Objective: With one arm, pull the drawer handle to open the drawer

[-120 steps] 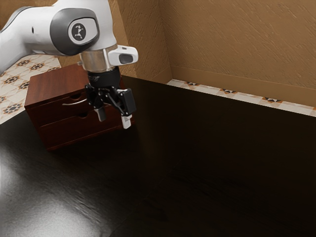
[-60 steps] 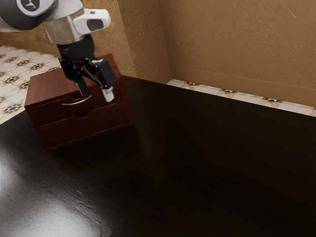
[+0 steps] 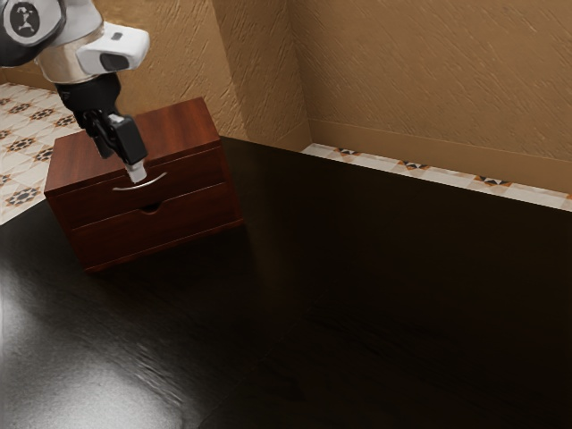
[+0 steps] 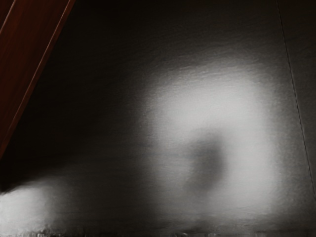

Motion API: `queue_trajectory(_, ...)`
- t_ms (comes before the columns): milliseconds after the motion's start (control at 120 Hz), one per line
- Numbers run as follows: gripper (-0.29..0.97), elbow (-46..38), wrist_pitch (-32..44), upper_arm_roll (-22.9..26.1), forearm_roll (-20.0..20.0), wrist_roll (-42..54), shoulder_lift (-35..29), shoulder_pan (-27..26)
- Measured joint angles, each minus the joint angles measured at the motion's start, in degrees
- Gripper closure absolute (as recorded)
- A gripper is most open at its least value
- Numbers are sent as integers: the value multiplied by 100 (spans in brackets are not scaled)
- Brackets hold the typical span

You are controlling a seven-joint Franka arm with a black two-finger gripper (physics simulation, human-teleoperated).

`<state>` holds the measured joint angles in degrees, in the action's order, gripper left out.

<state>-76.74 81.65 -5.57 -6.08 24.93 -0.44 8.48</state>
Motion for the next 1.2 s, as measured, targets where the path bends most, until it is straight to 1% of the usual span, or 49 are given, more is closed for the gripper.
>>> queue_trajectory(75, 0, -374, 221, -52, -17, 435, 18, 141)
queue_trajectory(200, 0, -588, 559, -202, -39, 1051, 196, 313)
queue_trajectory(317, 0, -598, 846, -228, -53, 1546, 483, 519)
queue_trajectory(383, 0, -556, 963, -230, -21, 1817, 680, 536)
queue_trajectory(533, 0, -546, 1174, -209, -75, 2314, 872, 577)
queue_trajectory(692, 0, -493, 1330, -174, 68, 2836, 1000, 1059)
queue_trajectory(858, 0, -297, 1597, 1, 138, 3347, 1418, 984)
queue_trajectory(933, 0, -272, 1711, 15, 154, 3528, 1487, 989)
queue_trajectory(1100, 0, 68, 1875, 29, 159, 3815, 1819, 920)
queue_trajectory(1200, 0, 172, 1965, 23, 153, 3950, 1888, 878)
